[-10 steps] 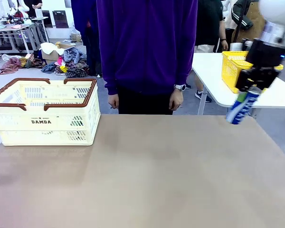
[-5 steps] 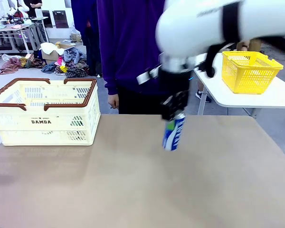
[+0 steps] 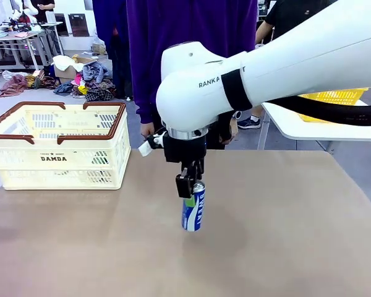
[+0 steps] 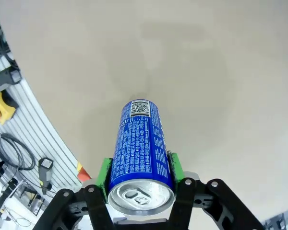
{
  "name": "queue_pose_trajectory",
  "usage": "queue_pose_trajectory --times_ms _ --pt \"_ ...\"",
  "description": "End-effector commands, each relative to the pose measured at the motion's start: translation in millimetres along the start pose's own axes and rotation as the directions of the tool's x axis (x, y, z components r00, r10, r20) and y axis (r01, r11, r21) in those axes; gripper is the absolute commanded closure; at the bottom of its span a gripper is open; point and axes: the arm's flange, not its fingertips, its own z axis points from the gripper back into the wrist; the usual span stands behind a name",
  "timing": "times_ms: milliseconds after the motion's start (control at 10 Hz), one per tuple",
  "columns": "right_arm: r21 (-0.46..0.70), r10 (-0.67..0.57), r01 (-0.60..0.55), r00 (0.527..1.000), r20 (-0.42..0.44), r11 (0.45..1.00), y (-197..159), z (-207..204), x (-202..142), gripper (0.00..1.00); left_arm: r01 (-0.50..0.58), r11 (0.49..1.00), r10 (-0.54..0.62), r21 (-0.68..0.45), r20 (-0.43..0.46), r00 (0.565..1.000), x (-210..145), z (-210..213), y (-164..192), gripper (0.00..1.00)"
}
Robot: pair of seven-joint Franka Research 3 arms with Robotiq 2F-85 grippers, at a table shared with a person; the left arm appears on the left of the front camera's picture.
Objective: Place the drinks into the Shopping basket.
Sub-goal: Pick up one drink and place it into the Shopping basket.
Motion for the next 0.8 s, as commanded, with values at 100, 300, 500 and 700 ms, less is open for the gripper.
queue_pose_trajectory --times_ms 100,300,500,700 --pt "0.063 0.070 -0.075 0.994 0.080 0.995 5.0 -1.9 -0.6 1.00 -0.005 1.000 0.004 -0.006 -0.002 1.000 -2.2 -0.5 -2.4 0.00" --pt "0.051 0.095 -0.101 0.989 0.116 0.994 2.2 -11.4 1.9 1.00 -0.005 1.000 0.004 -0.006 -0.002 1.000 -2.2 -0.5 -2.4 0.00" --pt "0.021 0.141 -0.147 0.974 0.177 0.989 -6.5 -24.3 5.0 1.00 -0.005 1.000 0.004 -0.006 -0.002 1.000 -2.2 -0.5 -2.4 0.00" --pt "0.009 0.175 -0.179 0.966 0.188 0.984 -5.5 -28.2 4.3 1.00 -0.005 1.000 0.004 -0.006 -0.002 1.000 -2.2 -0.5 -2.4 0.00"
